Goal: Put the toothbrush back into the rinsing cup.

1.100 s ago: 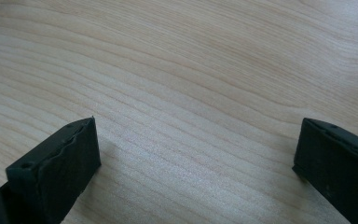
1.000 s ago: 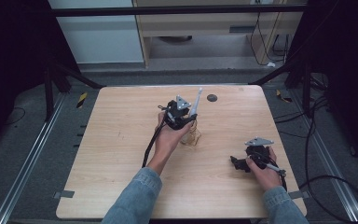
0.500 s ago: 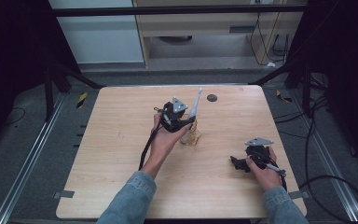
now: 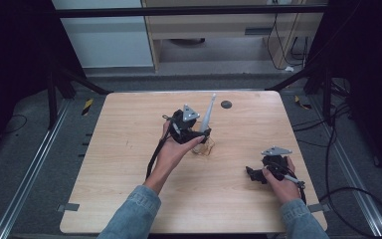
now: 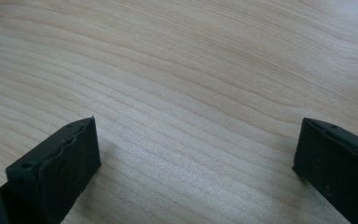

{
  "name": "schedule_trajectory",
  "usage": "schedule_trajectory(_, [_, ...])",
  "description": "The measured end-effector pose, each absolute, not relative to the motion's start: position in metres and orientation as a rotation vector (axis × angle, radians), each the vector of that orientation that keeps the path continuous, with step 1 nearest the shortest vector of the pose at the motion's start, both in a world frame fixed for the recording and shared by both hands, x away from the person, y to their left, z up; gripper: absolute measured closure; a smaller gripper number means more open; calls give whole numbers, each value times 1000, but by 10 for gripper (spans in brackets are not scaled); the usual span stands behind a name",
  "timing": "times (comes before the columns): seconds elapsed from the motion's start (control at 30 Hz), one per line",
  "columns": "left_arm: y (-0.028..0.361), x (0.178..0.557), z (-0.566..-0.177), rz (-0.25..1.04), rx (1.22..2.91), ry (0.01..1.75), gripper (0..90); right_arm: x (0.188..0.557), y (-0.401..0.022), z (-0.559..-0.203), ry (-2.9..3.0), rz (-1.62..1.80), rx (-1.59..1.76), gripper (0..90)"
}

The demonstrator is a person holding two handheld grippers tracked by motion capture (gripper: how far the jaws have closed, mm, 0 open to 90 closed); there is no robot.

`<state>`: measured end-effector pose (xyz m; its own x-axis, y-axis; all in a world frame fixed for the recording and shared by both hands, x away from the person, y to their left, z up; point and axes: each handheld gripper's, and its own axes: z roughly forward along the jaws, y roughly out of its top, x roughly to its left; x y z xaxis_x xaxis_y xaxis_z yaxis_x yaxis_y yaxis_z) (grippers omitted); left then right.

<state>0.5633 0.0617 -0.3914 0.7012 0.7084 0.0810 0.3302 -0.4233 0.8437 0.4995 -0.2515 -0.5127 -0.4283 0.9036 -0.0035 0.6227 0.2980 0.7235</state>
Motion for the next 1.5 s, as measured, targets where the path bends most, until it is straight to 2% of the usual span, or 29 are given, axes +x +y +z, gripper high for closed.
schedule_trajectory(0.13, [63, 561, -391, 528, 2042, 796, 124, 499, -252, -513, 2159, 921, 1364, 3])
schedule_trajectory(0.4, [75, 552, -388, 511, 2044, 780, 87, 499, -252, -513, 2159, 921, 1364, 4])
schedule_trajectory(1.13, [115, 530, -414, 454, 2060, 804, 81, 500, -252, -513, 2159, 921, 1364, 3])
schedule_trajectory(1.5, [131, 533, -430, 453, 2138, 859, 75, 499, -251, -513, 2159, 922, 1364, 3])
